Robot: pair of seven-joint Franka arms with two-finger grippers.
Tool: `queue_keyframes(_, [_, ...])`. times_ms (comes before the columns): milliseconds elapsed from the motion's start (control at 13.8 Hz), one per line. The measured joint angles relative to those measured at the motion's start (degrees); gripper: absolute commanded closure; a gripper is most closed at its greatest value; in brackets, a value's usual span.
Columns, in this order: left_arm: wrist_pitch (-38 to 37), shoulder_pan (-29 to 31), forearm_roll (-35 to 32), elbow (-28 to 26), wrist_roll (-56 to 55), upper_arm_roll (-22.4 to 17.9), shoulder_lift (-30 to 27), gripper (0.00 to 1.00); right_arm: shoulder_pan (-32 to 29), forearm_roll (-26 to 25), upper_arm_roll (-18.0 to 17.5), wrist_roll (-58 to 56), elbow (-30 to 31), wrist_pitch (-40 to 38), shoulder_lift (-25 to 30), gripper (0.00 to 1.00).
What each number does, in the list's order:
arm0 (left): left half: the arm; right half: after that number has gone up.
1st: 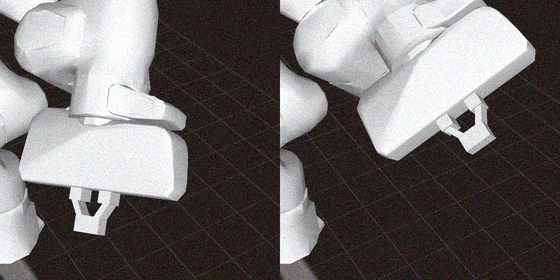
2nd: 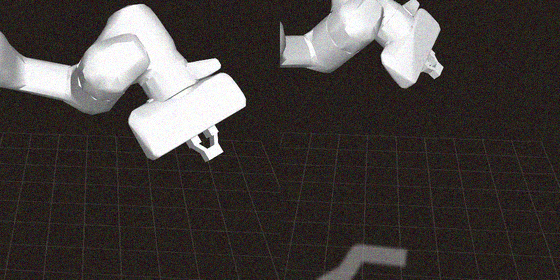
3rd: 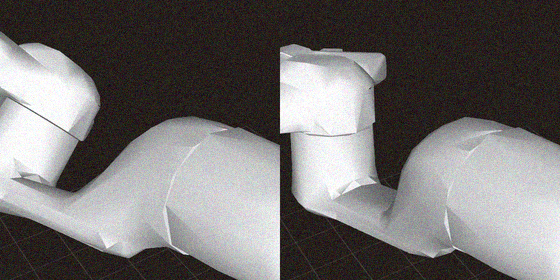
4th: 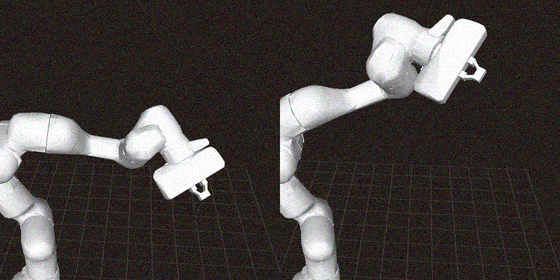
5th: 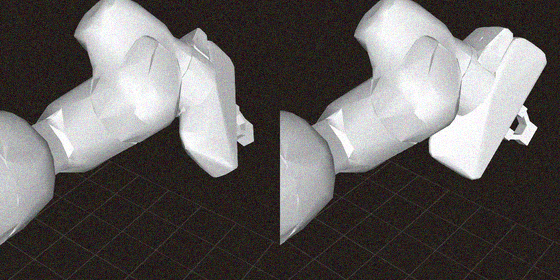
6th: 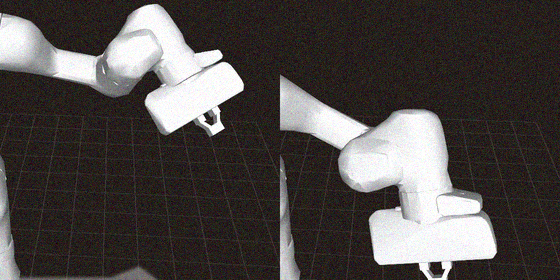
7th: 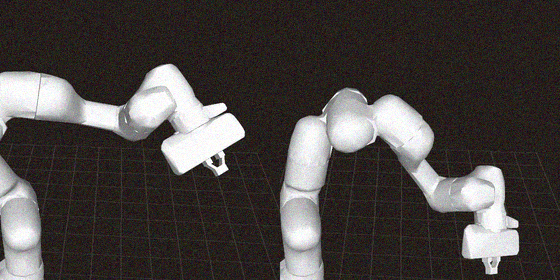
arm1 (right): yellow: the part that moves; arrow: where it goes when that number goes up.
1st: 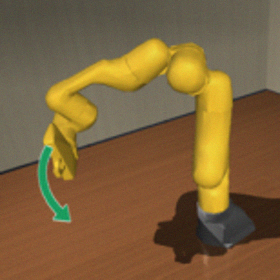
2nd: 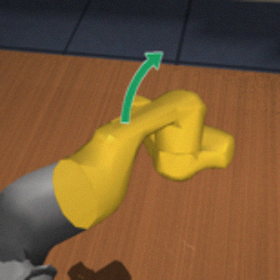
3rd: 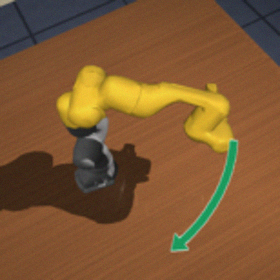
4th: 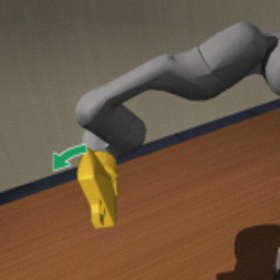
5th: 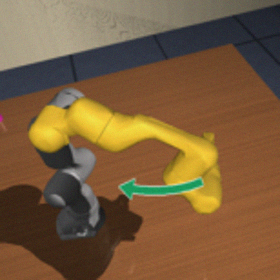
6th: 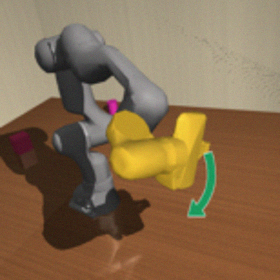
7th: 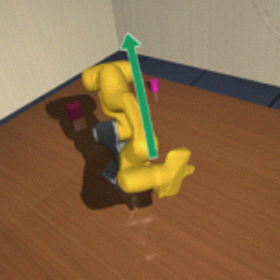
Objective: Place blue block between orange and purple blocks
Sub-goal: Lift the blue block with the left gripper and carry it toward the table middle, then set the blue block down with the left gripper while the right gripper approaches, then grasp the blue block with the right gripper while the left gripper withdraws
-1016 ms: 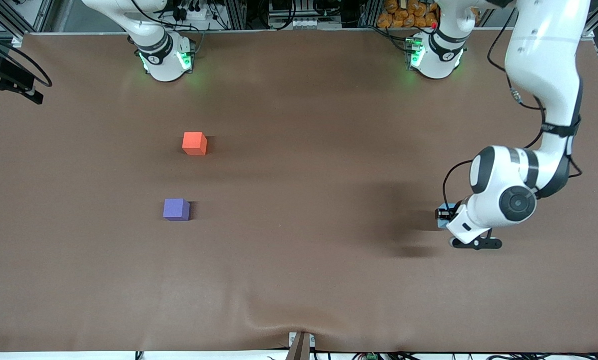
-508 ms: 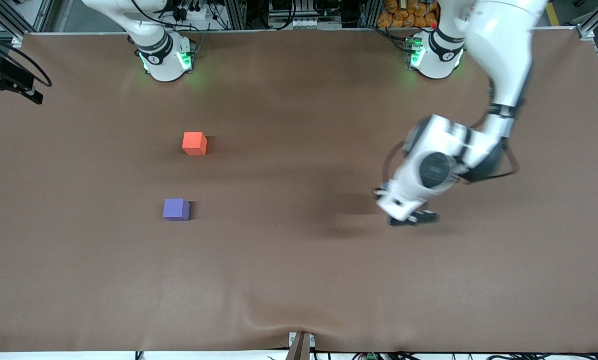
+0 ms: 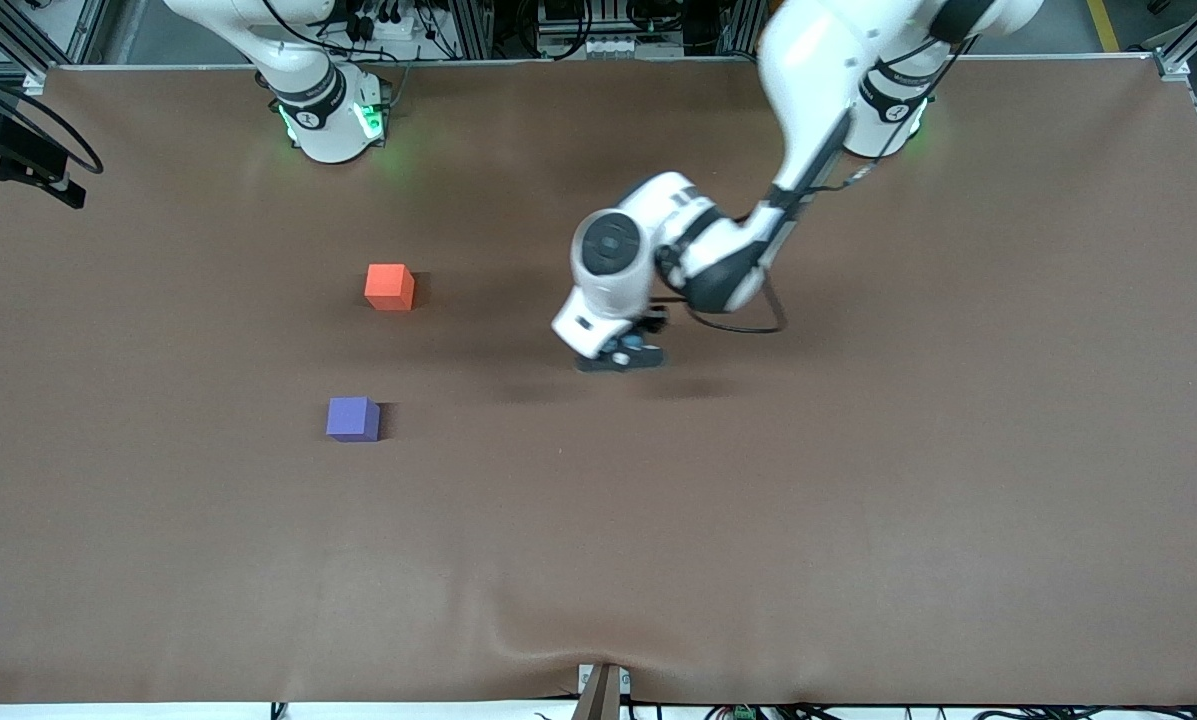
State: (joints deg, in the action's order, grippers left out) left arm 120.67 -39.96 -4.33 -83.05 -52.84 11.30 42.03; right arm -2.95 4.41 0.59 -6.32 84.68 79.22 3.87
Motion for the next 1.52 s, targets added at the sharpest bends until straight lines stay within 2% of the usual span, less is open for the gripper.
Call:
queue_keyframes(145, [3.5,-2.5,0.0,1.0,-0.2,-0.3,3.2,0.64,0.0,0.0,0.0,0.0,0.0,0.0,0.0,0.00])
queue_keyframes(218, [4.9,-3.3,0.0,1.2,-0.2,-0.4,4.6,0.56,0.0,0.1,0.0,0.0,0.0,0.0,0.0,0.00])
queue_keyframes(290, [5.8,-3.9,0.0,1.3,-0.2,-0.7,5.8,0.20,0.0,0.1,0.0,0.0,0.0,0.0,0.0,0.00])
queue_keyframes(363, [6.4,-4.5,0.0,1.7,-0.1,-1.2,6.6,0.00,-0.1,0.1,0.0,0.0,0.1,0.0,0.0,0.00])
queue_keyframes(725, [6.5,-4.8,0.0,3.9,0.0,-2.6,5.5,0.00,-0.2,0.4,0.0,0.0,0.1,0.0,-1.7,0.00])
queue_keyframes(1016, [2.9,-3.3,0.0,5.2,0.0,-3.1,-2.0,0.00,0.0,0.8,-0.7,0.0,0.8,0.0,-7.5,0.00])
queue_keyframes(1233, [-1.8,1.3,-0.1,5.2,0.0,-3.5,-9.0,0.00,2.3,1.0,-1.0,-0.4,0.7,0.7,-14.2,0.00])
queue_keyframes(1523, [-11.5,11.3,-0.2,4.9,4.2,-3.7,-15.3,0.00,12.2,1.5,-1.8,3.0,1.2,5.4,-16.5,0.00])
